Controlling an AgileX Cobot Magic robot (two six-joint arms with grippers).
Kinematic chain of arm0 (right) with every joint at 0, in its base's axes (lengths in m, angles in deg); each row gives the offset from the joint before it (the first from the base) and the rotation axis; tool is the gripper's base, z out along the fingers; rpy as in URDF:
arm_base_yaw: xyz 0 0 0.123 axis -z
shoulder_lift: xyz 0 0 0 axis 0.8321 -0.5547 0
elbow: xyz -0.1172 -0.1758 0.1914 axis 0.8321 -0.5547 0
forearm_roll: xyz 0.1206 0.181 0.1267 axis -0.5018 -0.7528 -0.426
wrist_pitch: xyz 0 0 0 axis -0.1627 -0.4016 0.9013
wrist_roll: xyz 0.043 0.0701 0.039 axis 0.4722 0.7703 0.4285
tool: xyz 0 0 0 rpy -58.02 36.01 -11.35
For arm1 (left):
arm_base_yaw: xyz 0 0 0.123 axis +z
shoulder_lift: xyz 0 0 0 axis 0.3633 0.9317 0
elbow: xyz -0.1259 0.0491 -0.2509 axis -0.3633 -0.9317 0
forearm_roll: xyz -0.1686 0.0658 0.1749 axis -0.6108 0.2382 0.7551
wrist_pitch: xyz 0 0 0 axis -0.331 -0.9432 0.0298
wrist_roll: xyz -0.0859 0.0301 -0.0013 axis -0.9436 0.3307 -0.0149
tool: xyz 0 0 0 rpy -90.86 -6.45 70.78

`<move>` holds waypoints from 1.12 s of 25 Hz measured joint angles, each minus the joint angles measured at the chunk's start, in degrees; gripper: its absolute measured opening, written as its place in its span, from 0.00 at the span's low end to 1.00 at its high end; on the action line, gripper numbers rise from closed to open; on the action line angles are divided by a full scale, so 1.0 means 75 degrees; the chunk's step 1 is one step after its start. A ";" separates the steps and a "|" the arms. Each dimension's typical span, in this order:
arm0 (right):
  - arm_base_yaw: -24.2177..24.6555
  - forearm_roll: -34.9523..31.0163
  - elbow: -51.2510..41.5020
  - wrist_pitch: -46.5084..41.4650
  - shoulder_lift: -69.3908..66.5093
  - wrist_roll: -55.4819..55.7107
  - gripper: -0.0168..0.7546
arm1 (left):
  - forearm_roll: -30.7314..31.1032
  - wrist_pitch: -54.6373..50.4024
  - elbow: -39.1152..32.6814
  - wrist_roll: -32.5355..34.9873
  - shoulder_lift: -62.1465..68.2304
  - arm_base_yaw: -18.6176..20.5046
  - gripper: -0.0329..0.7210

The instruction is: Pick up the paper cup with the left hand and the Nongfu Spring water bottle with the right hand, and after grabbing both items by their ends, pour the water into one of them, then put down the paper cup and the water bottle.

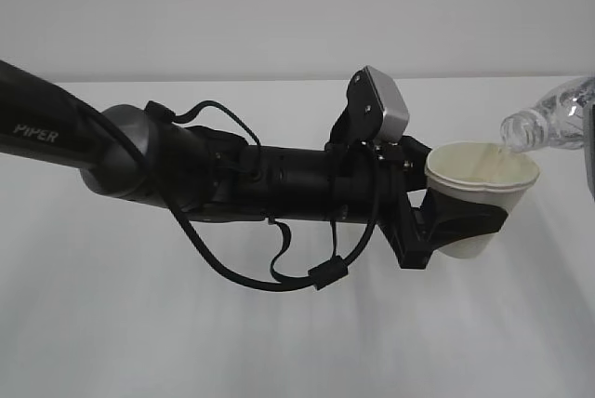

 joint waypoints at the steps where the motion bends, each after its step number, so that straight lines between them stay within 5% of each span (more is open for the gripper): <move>1: 0.0000 -0.0001 0.0000 0.0000 0.0000 0.0000 0.55 | 0.0000 0.0000 0.0000 0.0000 0.0000 0.0000 0.64; 28: 0.0000 0.0062 0.0000 0.0000 0.0000 0.0000 0.55 | 0.0013 -0.0061 0.0000 -0.0024 0.0005 0.0000 0.64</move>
